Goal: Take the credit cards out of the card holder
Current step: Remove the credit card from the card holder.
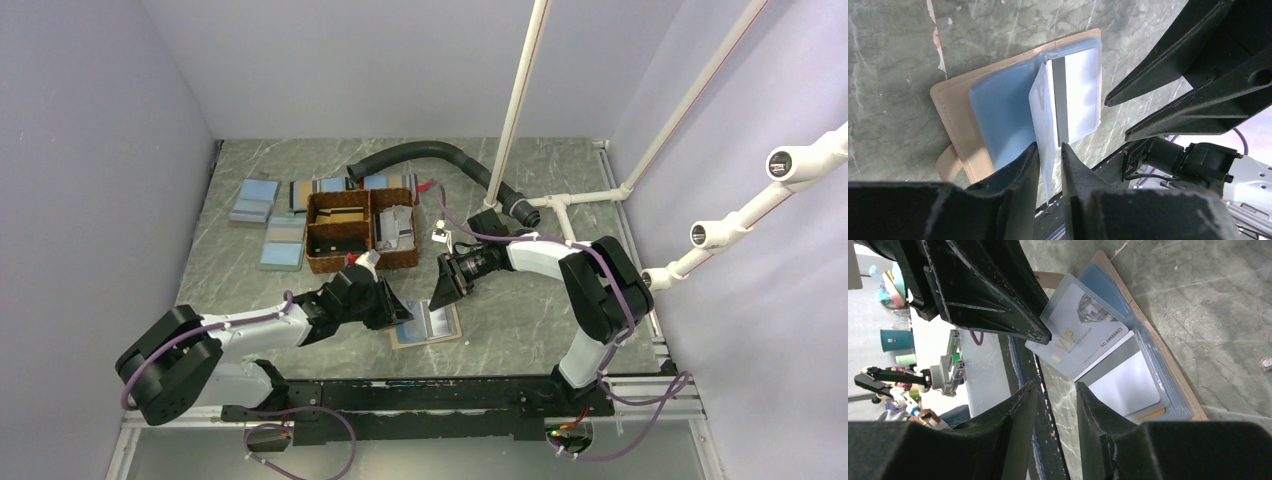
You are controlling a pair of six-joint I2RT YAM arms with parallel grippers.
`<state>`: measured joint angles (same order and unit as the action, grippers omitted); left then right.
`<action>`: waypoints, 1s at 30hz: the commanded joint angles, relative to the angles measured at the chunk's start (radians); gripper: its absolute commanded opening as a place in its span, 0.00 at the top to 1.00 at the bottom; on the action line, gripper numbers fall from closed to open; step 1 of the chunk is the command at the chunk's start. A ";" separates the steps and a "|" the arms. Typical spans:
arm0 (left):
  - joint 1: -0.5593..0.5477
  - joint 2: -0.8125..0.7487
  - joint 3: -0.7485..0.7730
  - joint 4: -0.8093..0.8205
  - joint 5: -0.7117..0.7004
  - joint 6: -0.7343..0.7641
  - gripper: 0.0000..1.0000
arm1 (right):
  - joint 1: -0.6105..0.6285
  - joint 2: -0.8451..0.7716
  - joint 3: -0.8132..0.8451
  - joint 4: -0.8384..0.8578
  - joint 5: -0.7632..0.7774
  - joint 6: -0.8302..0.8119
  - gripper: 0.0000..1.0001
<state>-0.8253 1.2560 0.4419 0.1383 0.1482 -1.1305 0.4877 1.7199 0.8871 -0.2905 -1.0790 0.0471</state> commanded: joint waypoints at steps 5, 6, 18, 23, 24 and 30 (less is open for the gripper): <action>0.031 0.046 -0.024 0.137 0.057 -0.011 1.00 | 0.008 -0.015 -0.003 0.026 -0.023 0.002 0.63; 0.033 0.049 -0.029 0.157 0.063 -0.004 1.00 | 0.009 -0.018 -0.008 0.035 -0.025 0.009 0.63; 0.034 -0.184 -0.017 0.170 0.070 0.193 1.00 | -0.027 -0.124 -0.057 0.208 -0.166 0.184 0.63; 0.034 -0.224 -0.012 0.173 0.085 0.176 1.00 | -0.085 -0.187 -0.077 0.285 -0.219 0.254 0.62; 0.034 -0.230 -0.008 0.175 0.080 0.174 1.00 | -0.093 -0.197 -0.080 0.287 -0.223 0.262 0.63; 0.034 -0.237 0.016 0.213 0.077 0.162 1.00 | -0.096 -0.213 -0.096 0.348 -0.247 0.309 0.62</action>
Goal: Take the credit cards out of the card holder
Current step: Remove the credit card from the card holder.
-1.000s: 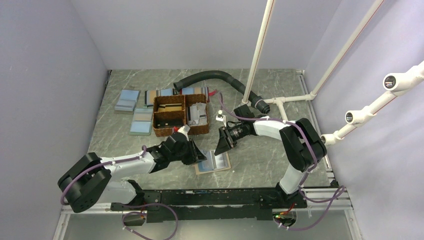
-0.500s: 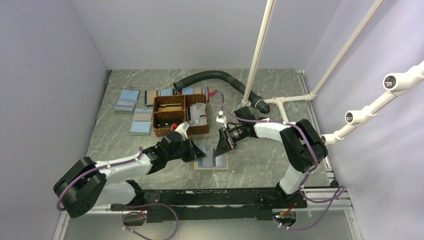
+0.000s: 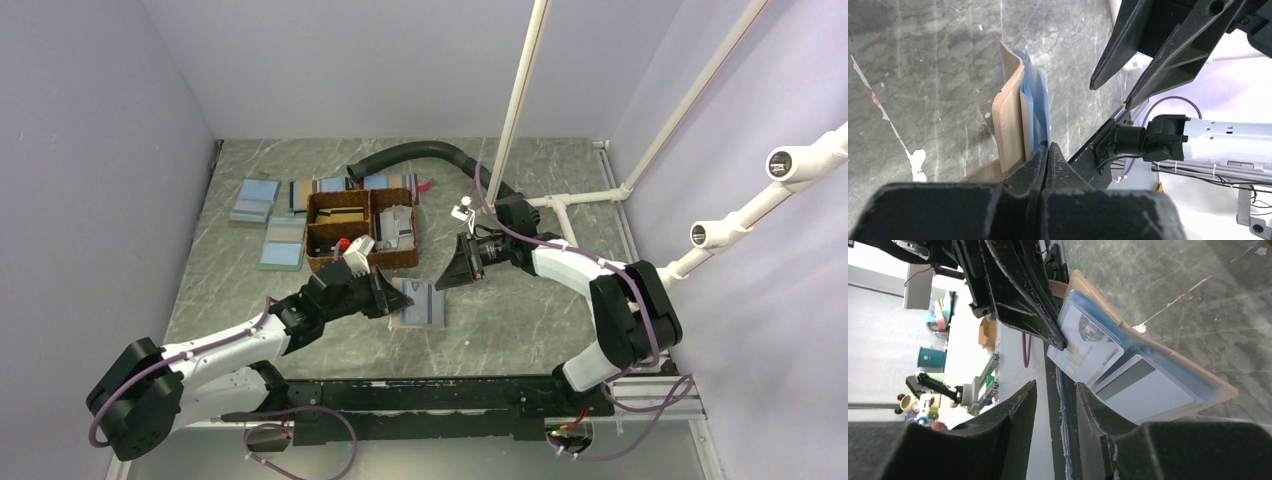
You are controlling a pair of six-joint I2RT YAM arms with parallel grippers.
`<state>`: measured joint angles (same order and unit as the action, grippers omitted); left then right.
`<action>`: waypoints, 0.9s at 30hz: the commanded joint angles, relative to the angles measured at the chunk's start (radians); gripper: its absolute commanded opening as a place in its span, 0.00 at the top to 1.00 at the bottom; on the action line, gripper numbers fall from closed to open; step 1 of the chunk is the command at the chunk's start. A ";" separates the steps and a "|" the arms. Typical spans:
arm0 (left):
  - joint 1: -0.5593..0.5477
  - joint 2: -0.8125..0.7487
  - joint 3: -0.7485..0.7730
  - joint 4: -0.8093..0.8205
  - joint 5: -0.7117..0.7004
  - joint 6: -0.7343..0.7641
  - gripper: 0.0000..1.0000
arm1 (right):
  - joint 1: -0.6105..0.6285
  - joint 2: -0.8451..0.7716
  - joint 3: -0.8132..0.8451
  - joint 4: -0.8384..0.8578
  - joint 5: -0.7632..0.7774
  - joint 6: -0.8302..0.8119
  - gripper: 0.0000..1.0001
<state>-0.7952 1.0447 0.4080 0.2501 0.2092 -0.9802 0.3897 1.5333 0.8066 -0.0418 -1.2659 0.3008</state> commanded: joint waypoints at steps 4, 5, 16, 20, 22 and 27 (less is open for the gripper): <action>0.004 -0.017 0.043 0.161 0.009 -0.017 1.00 | 0.005 -0.027 -0.031 0.120 -0.056 0.074 0.62; 0.004 -0.018 0.032 0.181 0.003 -0.027 1.00 | 0.005 -0.027 -0.035 0.121 -0.052 0.074 0.62; 0.004 -0.025 -0.003 0.316 -0.018 -0.071 1.00 | 0.015 -0.010 -0.037 0.131 -0.045 0.088 0.61; 0.004 -0.016 -0.008 0.356 -0.015 -0.083 1.00 | 0.015 -0.012 -0.043 0.177 -0.071 0.134 0.62; 0.004 -0.008 -0.006 0.368 -0.010 -0.086 1.00 | 0.017 -0.015 -0.047 0.217 -0.090 0.168 0.63; 0.004 0.011 -0.005 0.391 -0.007 -0.092 1.00 | 0.022 -0.018 -0.050 0.265 -0.119 0.218 0.68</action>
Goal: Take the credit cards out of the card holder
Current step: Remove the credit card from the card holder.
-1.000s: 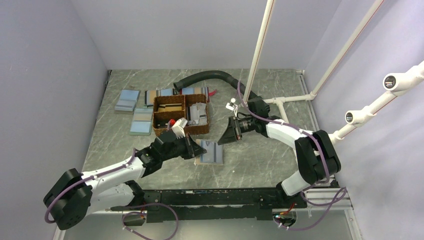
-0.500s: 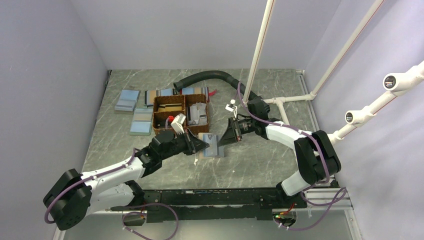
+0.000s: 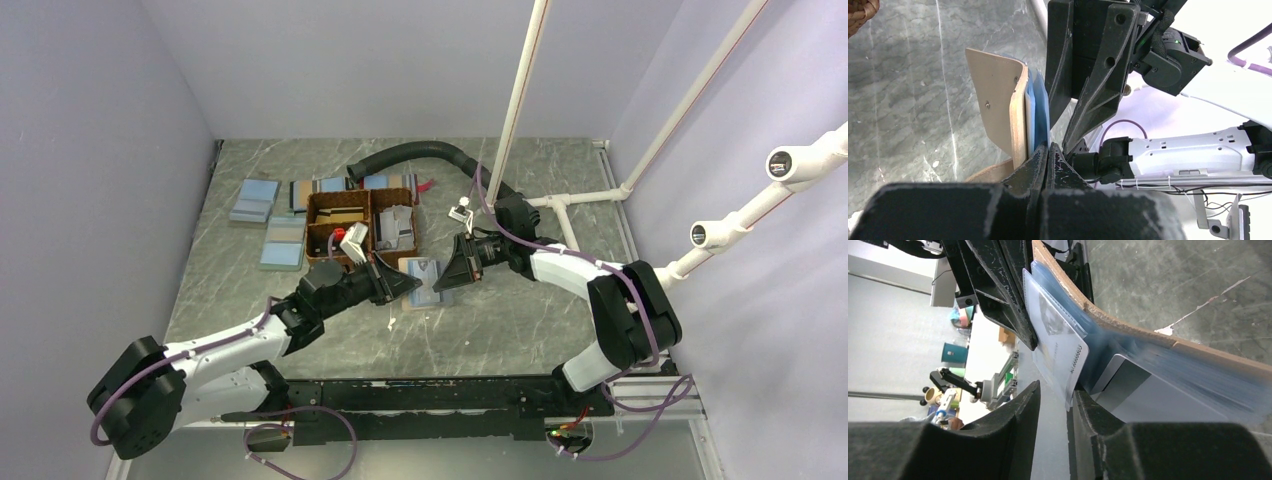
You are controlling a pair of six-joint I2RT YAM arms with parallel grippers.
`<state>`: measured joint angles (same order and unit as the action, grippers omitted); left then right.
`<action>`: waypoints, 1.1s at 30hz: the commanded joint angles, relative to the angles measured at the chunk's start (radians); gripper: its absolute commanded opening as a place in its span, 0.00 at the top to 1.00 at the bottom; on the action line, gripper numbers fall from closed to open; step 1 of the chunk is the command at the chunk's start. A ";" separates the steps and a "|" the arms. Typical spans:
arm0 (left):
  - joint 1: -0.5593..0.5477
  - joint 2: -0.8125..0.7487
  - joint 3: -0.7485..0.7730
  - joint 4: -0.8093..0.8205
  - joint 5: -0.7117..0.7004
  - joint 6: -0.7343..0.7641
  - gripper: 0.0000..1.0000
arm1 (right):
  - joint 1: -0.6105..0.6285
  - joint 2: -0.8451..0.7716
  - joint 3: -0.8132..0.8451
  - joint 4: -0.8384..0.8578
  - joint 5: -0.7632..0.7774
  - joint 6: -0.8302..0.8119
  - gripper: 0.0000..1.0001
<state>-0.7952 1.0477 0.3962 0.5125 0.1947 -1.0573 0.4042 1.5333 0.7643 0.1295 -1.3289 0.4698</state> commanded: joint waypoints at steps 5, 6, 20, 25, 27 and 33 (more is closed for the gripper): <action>0.004 0.011 -0.002 0.134 0.008 -0.021 1.00 | 0.008 -0.010 -0.005 0.132 -0.080 0.092 0.84; 0.004 0.009 -0.007 0.130 0.007 -0.022 1.00 | 0.008 -0.012 -0.004 0.137 -0.084 0.096 0.89; 0.004 0.006 -0.108 0.126 -0.002 -0.083 0.73 | 0.012 0.049 0.015 -0.081 0.030 -0.124 1.00; 0.004 0.004 -0.165 0.137 0.000 -0.106 0.71 | 0.037 0.098 0.032 -0.158 0.079 -0.194 1.00; 0.004 0.002 -0.194 0.149 -0.006 -0.118 0.71 | 0.049 0.127 0.038 -0.174 0.086 -0.210 1.00; 0.004 0.014 -0.263 0.184 -0.004 -0.137 0.71 | 0.085 0.216 0.069 -0.211 0.080 -0.236 1.00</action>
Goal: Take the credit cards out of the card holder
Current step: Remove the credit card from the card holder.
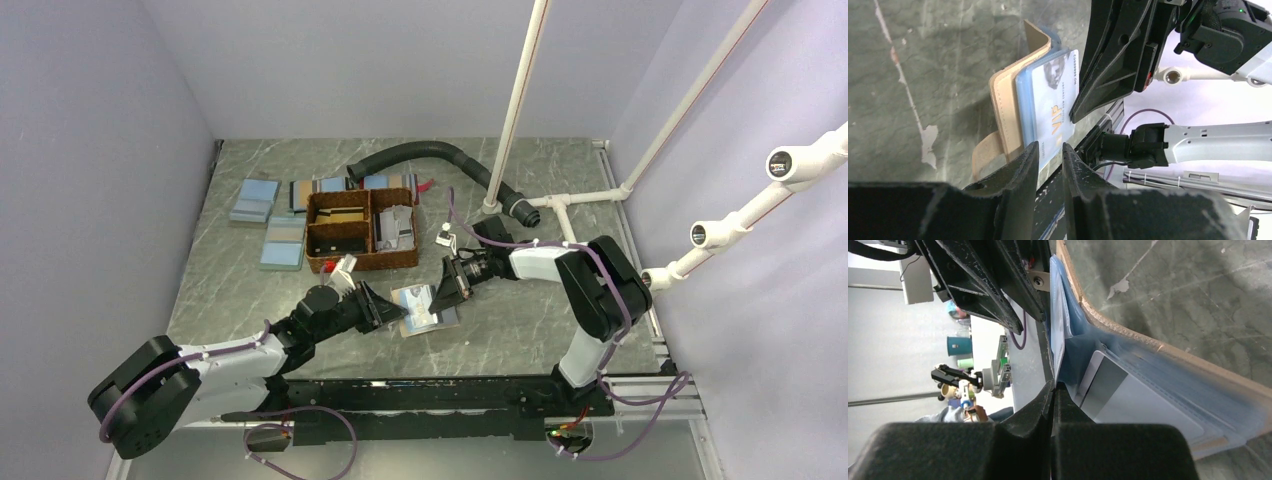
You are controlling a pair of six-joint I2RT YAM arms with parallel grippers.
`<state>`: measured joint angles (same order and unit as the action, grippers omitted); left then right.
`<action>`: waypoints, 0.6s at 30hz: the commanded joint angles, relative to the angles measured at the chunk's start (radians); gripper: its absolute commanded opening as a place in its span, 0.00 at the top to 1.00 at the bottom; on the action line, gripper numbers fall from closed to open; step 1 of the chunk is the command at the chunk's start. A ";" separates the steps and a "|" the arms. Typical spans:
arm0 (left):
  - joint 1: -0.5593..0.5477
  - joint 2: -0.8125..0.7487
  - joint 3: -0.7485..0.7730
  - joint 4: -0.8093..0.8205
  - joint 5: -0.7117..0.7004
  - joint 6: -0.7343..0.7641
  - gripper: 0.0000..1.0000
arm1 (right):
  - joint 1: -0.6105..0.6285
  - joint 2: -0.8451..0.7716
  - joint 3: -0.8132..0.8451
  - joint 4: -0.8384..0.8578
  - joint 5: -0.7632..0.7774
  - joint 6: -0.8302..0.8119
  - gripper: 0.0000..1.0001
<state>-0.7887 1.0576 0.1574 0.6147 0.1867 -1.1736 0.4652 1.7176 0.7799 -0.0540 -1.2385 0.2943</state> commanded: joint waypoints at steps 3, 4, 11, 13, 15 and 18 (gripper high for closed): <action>-0.003 0.014 -0.042 0.094 0.007 -0.025 0.70 | 0.050 0.044 0.060 -0.044 -0.001 -0.078 1.00; -0.003 0.015 -0.045 0.087 0.005 -0.026 0.69 | 0.054 0.046 0.062 -0.050 0.003 -0.086 1.00; -0.002 0.038 -0.040 0.064 -0.009 -0.037 0.64 | 0.061 0.077 0.074 -0.078 0.025 -0.107 1.00; -0.003 0.055 -0.026 0.049 -0.011 -0.032 0.63 | 0.063 0.087 0.074 -0.079 0.025 -0.108 1.00; -0.003 0.073 -0.013 0.019 -0.019 -0.035 0.63 | 0.065 0.087 0.072 -0.079 0.026 -0.112 1.00; -0.010 0.089 -0.003 -0.002 -0.045 -0.032 0.61 | 0.067 0.077 0.063 -0.089 0.023 -0.137 1.00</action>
<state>-0.7895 1.1290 0.1188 0.6220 0.1795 -1.2007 0.5266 1.8088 0.8204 -0.1368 -1.1934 0.2092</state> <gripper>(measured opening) 0.372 0.008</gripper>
